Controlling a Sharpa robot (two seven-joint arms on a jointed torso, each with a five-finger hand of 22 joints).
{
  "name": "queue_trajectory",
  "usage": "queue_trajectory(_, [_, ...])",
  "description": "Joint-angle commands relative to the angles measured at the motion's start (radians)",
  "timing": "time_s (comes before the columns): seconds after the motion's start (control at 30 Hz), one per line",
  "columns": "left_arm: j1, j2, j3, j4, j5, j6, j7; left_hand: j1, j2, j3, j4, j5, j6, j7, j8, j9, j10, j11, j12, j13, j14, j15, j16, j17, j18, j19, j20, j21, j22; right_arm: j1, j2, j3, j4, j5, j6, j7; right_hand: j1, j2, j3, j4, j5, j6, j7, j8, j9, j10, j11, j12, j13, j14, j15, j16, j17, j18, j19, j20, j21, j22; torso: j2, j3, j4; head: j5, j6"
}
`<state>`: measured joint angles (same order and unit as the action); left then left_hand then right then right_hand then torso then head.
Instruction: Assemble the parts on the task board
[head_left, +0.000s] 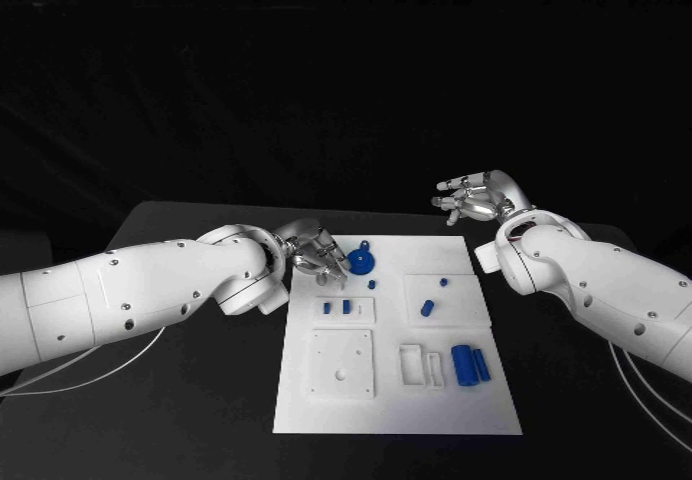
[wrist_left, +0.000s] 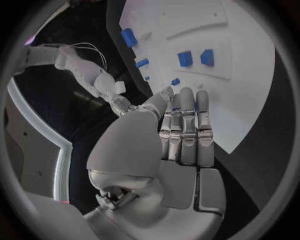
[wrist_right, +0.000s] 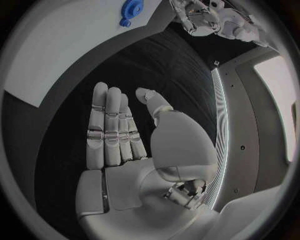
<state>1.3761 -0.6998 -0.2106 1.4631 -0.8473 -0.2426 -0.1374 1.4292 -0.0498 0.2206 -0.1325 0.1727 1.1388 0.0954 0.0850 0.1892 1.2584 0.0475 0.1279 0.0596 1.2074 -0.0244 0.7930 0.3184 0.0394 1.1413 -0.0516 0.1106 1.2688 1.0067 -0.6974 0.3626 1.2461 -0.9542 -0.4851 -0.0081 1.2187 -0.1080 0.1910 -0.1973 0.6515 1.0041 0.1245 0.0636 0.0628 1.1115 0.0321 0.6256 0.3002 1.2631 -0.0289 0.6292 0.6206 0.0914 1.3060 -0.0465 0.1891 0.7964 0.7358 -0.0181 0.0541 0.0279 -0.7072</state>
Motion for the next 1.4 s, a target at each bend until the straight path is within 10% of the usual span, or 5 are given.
queue_trajectory(0.03, [0.001,0.02,-0.001,-0.013,-0.222,-0.07,0.173,0.011,0.001,0.0,-0.015,-0.008,0.009,-0.003,-0.024,-0.03,-0.014,0.015,-0.065,-0.001,0.012,0.006,-0.001,0.001,0.019,0.004,0.008,0.013,0.03,-0.001,0.001,0.0,0.001,-0.003,0.003,0.014,-0.004,0.001,0.006,0.002,0.004,0.0,0.004,-0.001,0.0,-0.007,-0.003,-0.002,-0.001,-0.006,0.002,-0.005,-0.001,-0.011,-0.007,-0.002,0.002,0.0,0.0,0.0004,-0.0013,-0.003,0.007])
queue_trajectory(0.8, [-0.017,0.17,-0.021,-0.159,-0.612,0.025,0.254,-0.008,-0.051,0.016,-0.011,-0.019,-0.047,-0.012,-0.022,-0.123,-0.198,0.029,-0.067,-0.002,0.117,-0.019,0.129,0.053,0.031,0.093,-0.008,0.052,0.061,-0.001,0.017,0.0,0.002,-0.001,0.005,0.018,-0.006,0.003,0.01,-0.004,0.006,-0.002,0.005,-0.001,0.0,-0.009,-0.001,-0.007,-0.005,-0.009,0.003,-0.008,-0.004,-0.011,-0.011,-0.001,0.003,0.003,0.004,-0.0019,-0.0028,-0.007,0.009])
queue_trajectory(1.4, [-0.041,0.22,-0.023,-0.233,-0.672,0.071,0.24,0.008,-0.052,0.014,0.015,-0.016,-0.069,-0.011,-0.023,-0.124,-0.209,0.025,-0.067,-0.002,0.137,-0.022,0.242,0.066,0.04,0.115,-0.009,0.1,0.062,-0.001,0.019,0.0,0.006,-0.001,0.005,0.018,-0.006,0.003,0.01,-0.004,0.006,-0.002,0.005,-0.001,0.0,-0.009,-0.001,-0.007,-0.005,-0.009,0.003,-0.008,-0.004,-0.011,-0.011,-0.001,0.003,0.003,0.003,-0.0002,-0.003,-0.01,0.006])
